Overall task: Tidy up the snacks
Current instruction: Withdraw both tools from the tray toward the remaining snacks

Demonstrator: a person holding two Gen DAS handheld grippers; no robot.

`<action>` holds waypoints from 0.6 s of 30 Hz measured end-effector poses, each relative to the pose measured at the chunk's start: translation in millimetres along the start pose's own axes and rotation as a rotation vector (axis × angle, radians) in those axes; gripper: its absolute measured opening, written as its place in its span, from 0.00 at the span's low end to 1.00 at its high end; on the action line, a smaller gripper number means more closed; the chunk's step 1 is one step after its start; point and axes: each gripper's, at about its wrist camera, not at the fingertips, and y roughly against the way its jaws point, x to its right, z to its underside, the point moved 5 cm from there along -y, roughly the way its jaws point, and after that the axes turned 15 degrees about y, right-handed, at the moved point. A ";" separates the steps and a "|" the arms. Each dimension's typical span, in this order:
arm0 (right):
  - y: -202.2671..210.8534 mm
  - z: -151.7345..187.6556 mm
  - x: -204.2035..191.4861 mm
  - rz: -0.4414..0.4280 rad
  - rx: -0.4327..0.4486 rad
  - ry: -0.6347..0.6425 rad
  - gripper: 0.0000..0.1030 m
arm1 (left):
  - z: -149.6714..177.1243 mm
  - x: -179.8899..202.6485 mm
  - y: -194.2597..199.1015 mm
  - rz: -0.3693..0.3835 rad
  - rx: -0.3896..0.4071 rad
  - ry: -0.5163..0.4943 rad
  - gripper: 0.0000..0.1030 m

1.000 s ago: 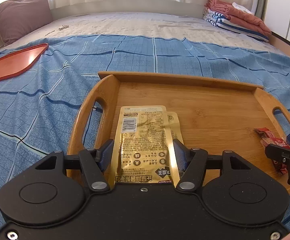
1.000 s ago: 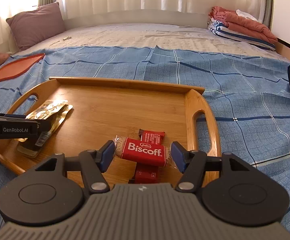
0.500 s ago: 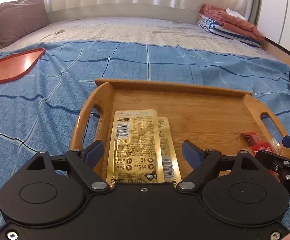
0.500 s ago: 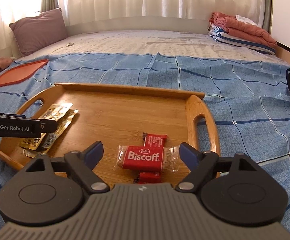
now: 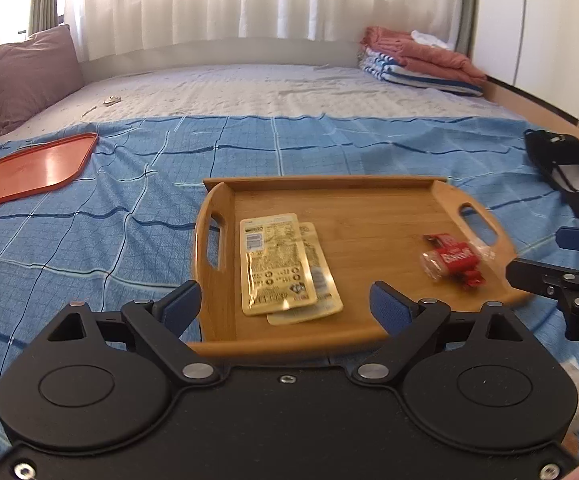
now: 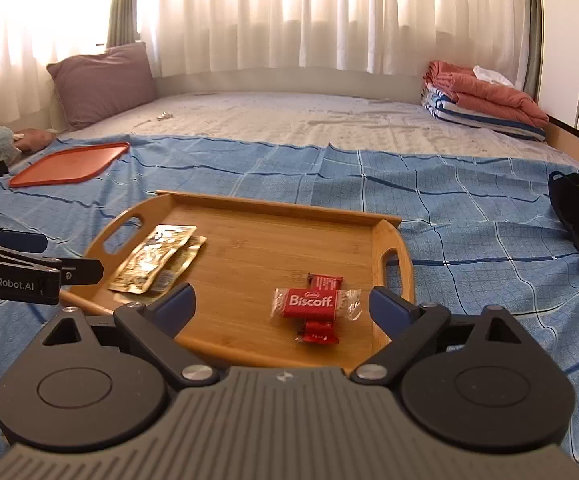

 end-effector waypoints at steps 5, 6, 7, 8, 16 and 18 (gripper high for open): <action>34.6 11.5 -12.2 -0.012 0.034 -0.002 0.98 | 22.2 -2.5 40.0 0.041 0.003 -0.001 0.90; 40.7 14.8 -14.2 -0.011 0.040 -0.001 0.98 | 27.3 -3.0 46.5 0.046 0.004 -0.004 0.90; 46.7 18.5 -16.8 -0.011 0.044 0.003 0.98 | 32.5 -3.7 53.5 0.050 0.009 -0.007 0.90; 52.0 22.1 -19.3 -0.010 0.048 0.009 0.98 | 37.1 -4.9 60.4 0.053 0.018 -0.006 0.90; 88.5 53.2 -36.7 0.014 0.078 0.035 1.00 | 73.4 -24.2 92.7 0.053 0.035 0.013 0.90; 93.6 61.6 -39.4 0.025 0.079 0.028 1.00 | 82.1 -27.8 97.9 0.041 0.046 0.001 0.90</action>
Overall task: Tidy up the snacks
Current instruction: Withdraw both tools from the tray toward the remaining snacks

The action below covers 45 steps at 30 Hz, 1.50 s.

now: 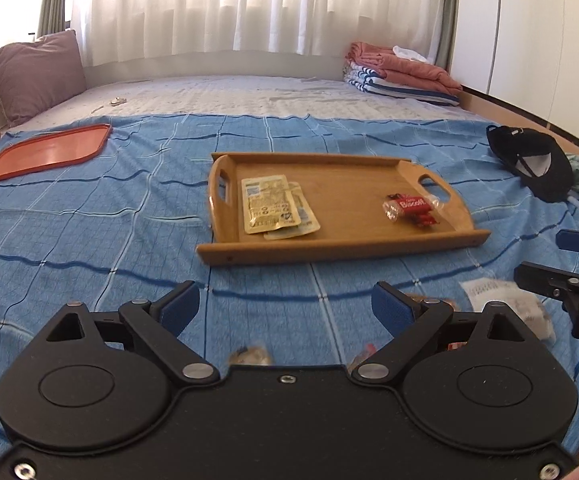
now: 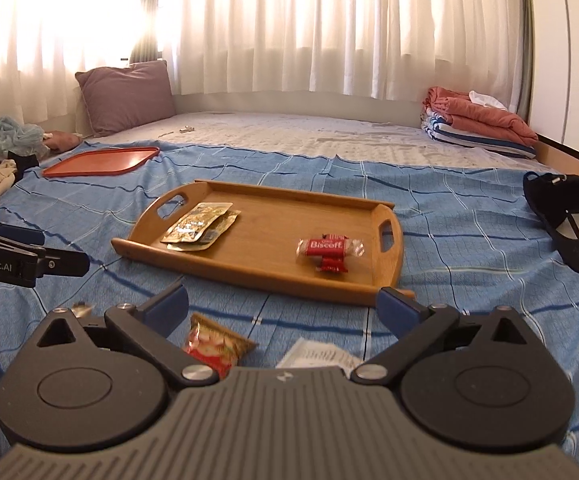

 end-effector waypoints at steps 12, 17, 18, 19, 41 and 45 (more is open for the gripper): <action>27.3 49.9 -23.1 0.064 -0.006 -0.034 1.00 | 52.7 7.0 26.4 0.020 0.032 -0.080 0.90; 33.4 61.4 -31.4 0.082 -0.012 -0.014 1.00 | 73.7 16.9 31.8 0.037 0.030 -0.105 0.91; 33.7 63.2 -32.1 0.084 -0.014 -0.014 1.00 | 78.2 18.0 32.1 0.038 0.026 -0.105 0.91; 33.9 65.1 -32.9 0.085 -0.017 -0.014 1.00 | 82.9 19.0 32.6 0.041 0.023 -0.106 0.91; 25.3 94.9 -39.1 0.078 -0.078 -0.017 0.75 | 119.7 60.8 29.7 0.120 -0.006 -0.147 0.73; 22.6 95.3 -35.3 0.080 -0.080 -0.036 0.73 | 120.3 67.0 22.0 0.115 -0.014 -0.141 0.68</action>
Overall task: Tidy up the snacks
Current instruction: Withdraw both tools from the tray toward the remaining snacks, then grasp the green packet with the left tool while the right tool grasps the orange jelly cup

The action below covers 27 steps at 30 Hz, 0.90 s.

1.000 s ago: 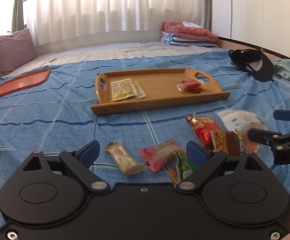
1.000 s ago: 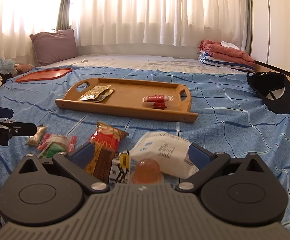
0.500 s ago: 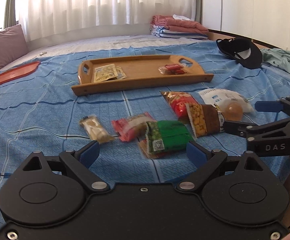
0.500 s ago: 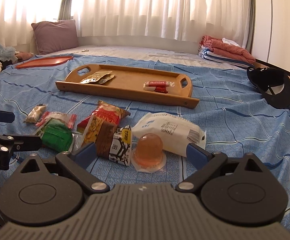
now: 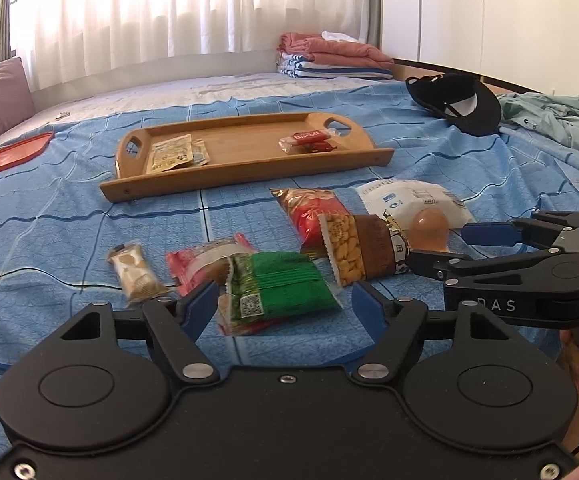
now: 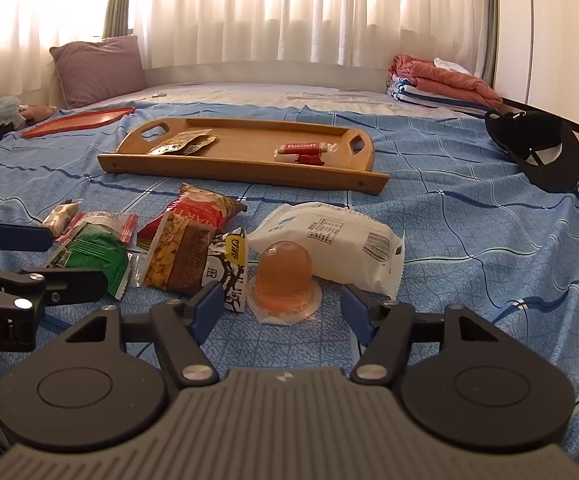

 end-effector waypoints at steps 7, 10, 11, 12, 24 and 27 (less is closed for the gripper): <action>-3.7 -0.6 0.1 -0.003 0.009 0.004 0.72 | -0.8 3.1 -9.8 -0.017 0.006 0.006 0.64; -5.4 -1.3 0.5 -0.004 0.010 0.003 0.72 | -1.5 2.9 -13.9 -0.024 0.006 0.005 0.62; -5.9 -1.4 0.8 -0.006 0.010 0.000 0.72 | -1.4 2.8 -15.6 -0.025 0.002 0.004 0.62; -6.7 -1.6 1.0 -0.008 0.009 -0.001 0.72 | -1.0 2.8 -17.4 -0.028 -0.001 0.002 0.62; -14.6 -3.6 -0.6 0.012 0.009 0.008 0.72 | 0.9 6.4 -27.0 -0.045 0.008 -0.021 0.62; -15.4 -1.6 -0.2 0.006 0.003 0.000 0.72 | 0.8 6.3 -28.2 -0.047 0.011 -0.023 0.62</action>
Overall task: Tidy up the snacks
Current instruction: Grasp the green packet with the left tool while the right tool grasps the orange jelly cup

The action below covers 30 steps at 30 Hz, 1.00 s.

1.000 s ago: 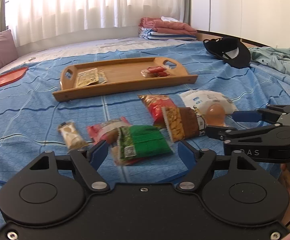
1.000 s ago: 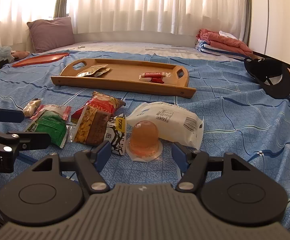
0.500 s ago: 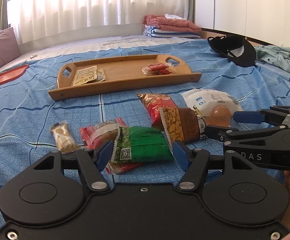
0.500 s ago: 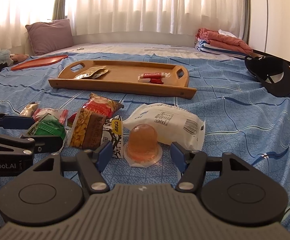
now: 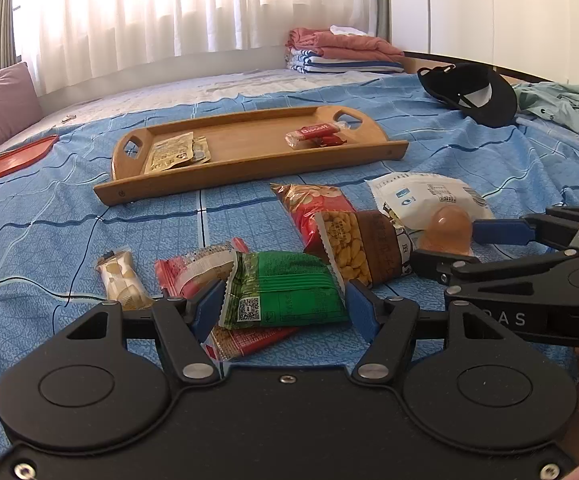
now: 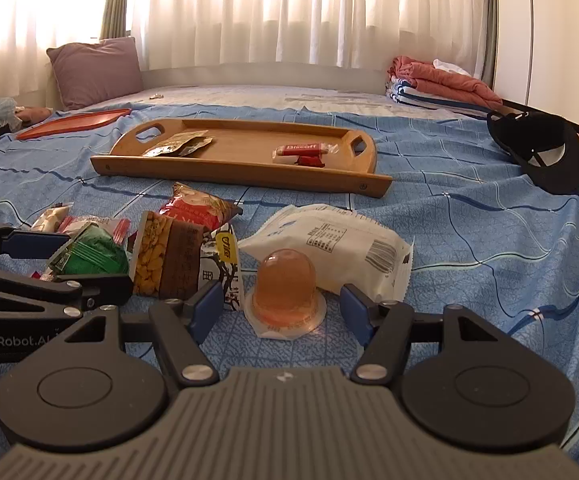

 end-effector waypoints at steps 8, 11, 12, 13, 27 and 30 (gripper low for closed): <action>0.2 3.5 -0.9 0.001 -0.003 0.007 0.72 | -0.2 -1.3 -0.1 -0.008 0.006 -0.002 0.63; 1.1 3.6 -1.2 0.032 0.001 0.017 0.72 | 0.3 -5.1 0.0 -0.027 0.015 -0.009 0.64; 1.5 3.9 -1.7 0.055 0.001 0.031 0.72 | 0.9 -6.3 0.5 -0.026 0.017 -0.012 0.64; 1.9 3.9 -2.4 0.072 0.001 0.045 0.72 | 1.4 -7.0 0.7 -0.027 0.019 -0.015 0.64; -8.7 0.9 4.1 0.069 -0.013 0.000 0.72 | -1.3 -7.1 -6.1 -0.039 0.017 -0.021 0.60; -11.3 0.4 5.1 0.057 -0.018 -0.014 0.68 | -2.8 -6.3 -3.5 -0.028 0.022 -0.011 0.51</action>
